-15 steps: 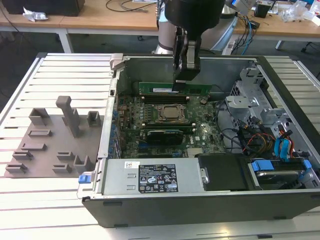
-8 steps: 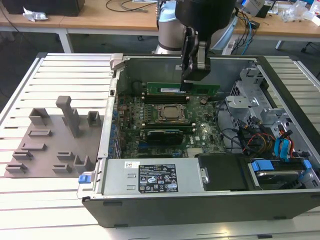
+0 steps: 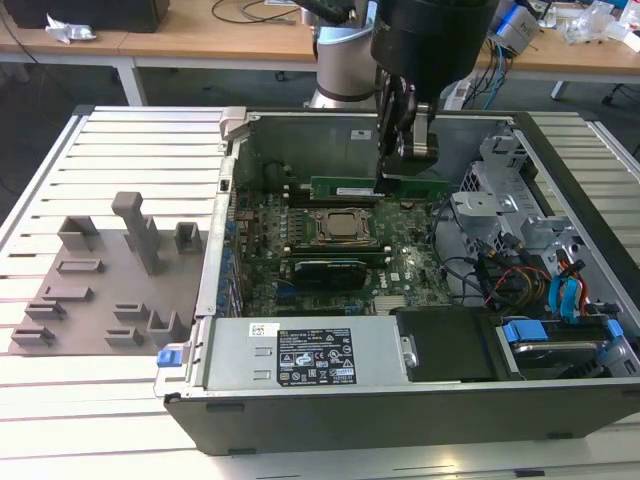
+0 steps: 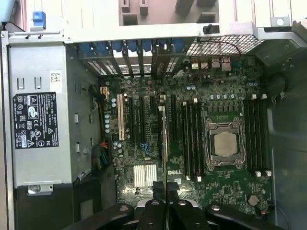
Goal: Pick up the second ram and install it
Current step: 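Pick up the second ram and move it above second insertion slot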
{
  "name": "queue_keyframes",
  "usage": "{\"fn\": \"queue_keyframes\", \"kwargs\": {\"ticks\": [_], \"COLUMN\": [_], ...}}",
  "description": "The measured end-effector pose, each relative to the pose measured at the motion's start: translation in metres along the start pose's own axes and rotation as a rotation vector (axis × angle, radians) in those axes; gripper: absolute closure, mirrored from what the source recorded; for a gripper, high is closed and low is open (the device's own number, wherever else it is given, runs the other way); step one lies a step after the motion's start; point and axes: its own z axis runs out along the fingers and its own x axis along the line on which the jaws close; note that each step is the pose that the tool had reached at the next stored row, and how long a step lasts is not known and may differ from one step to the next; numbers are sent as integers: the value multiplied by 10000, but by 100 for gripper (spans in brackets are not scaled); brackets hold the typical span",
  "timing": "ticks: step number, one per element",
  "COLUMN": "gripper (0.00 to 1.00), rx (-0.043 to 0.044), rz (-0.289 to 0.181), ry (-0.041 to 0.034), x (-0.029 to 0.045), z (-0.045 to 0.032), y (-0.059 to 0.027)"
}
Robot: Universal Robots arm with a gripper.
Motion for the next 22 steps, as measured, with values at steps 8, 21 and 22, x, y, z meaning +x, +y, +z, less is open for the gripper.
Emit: {"fn": "queue_keyframes", "kwargs": {"ticks": [8, 21, 22], "gripper": [87, 87, 87], "rx": [-22, -28, -27], "rz": [-5, -8, -8], "ry": [-170, -256, -256], "x": [-102, -271, -271], "z": [84, 254, 260], "y": [-67, -62, -62]}}
